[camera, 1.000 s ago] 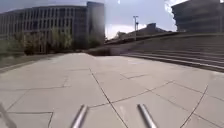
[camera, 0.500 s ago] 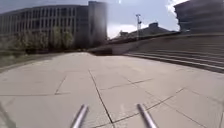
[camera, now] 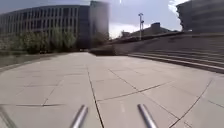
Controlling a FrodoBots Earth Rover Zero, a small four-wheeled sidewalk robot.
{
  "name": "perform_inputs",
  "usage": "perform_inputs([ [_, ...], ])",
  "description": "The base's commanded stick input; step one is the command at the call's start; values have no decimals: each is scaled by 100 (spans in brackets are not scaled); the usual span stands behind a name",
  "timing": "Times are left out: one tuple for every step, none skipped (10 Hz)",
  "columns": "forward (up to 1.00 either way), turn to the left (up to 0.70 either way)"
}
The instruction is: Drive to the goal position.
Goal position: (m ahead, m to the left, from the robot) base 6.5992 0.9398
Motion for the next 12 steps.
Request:
perform_inputs([
  [70,0],
  [70,0],
  [70,0],
  [70,0],
  [70,0],
  [70,0],
  [70,0],
  [70,0],
  [70,0],
  [70,0],
  [70,0],
  [70,0],
])
